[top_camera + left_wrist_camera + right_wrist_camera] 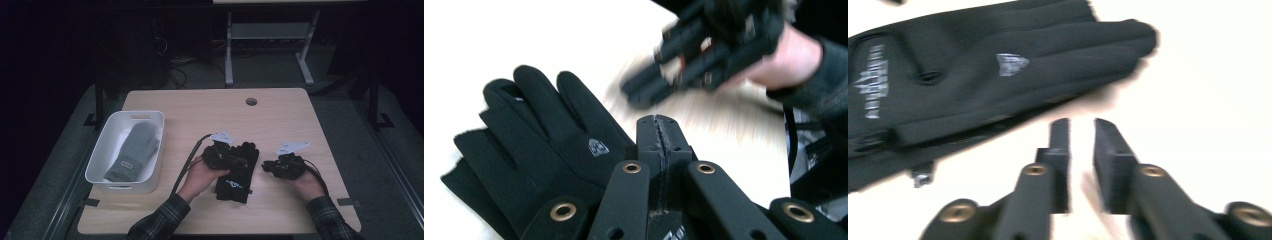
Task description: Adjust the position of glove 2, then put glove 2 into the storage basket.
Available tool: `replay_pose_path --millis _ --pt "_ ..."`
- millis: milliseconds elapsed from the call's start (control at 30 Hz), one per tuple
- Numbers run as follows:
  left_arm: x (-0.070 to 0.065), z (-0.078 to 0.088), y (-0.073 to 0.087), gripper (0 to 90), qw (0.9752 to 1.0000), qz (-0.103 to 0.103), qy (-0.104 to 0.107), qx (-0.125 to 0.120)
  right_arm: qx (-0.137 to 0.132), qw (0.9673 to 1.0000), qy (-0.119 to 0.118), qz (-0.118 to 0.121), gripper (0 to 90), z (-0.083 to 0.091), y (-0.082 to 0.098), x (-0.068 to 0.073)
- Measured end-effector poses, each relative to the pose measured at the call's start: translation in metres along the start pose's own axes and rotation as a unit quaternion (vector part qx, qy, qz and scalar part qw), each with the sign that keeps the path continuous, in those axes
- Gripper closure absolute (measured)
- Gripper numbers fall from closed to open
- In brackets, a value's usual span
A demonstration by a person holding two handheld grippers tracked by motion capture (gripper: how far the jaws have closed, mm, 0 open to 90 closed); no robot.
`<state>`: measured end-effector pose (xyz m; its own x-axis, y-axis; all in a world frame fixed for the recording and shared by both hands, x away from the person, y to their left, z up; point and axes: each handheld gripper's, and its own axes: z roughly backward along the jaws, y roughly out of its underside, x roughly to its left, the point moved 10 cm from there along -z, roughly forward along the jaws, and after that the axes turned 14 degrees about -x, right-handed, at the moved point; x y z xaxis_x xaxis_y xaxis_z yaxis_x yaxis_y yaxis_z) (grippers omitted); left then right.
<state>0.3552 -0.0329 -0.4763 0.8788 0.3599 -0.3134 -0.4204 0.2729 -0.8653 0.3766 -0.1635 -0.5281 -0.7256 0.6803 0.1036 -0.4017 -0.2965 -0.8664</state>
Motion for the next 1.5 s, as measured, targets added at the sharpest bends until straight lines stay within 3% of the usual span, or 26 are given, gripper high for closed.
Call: replay_pose_path --millis 100,233,367,500,667,1100,1200,1400,1433,1500 --pt "-0.004 -0.005 0.011 89.2 0.9999 -0.002 0.000 0.012 -0.011 0.9993 0.035 -0.012 43.1 0.009 0.004 -0.020" --pt "-0.007 -0.011 0.027 89.2 0.9993 -0.004 0.005 0.038 -0.012 0.9975 0.065 -0.026 30.5 0.015 0.010 -0.038" --pt "-0.011 -0.018 0.041 89.2 0.9974 -0.013 0.004 0.071 -0.010 0.9963 0.082 -0.024 26.8 0.016 0.015 -0.048" --pt "-0.010 -0.019 0.052 89.3 0.9944 -0.024 -0.004 0.102 -0.005 0.9960 0.087 -0.018 24.6 0.014 0.018 -0.048" --pt "-0.008 -0.012 0.057 89.4 0.9930 -0.024 -0.009 0.116 0.009 0.9958 0.091 -0.009 23.8 0.010 0.023 -0.048" --pt "0.008 0.027 0.069 89.4 0.9907 -0.020 -0.036 0.129 0.004 0.9961 0.087 -0.010 19.9 0.008 0.023 -0.048" --pt "0.015 0.039 0.072 89.3 0.9887 -0.031 -0.049 0.138 0.001 0.9961 0.087 -0.010 18.7 0.007 0.023 -0.048" --pt "0.027 0.060 0.076 89.3 0.9876 -0.023 -0.077 0.135 0.000 0.9962 0.087 -0.010 15.7 0.006 0.024 -0.048" --pt "0.029 0.063 0.077 89.4 0.9864 -0.030 -0.078 0.142 -0.002 0.9962 0.086 -0.010 15.0 0.006 0.024 -0.048" --pt "0.029 0.067 0.074 89.3 0.9873 -0.029 -0.080 0.134 -0.004 0.9962 0.086 -0.011 13.9 0.005 0.024 -0.048"
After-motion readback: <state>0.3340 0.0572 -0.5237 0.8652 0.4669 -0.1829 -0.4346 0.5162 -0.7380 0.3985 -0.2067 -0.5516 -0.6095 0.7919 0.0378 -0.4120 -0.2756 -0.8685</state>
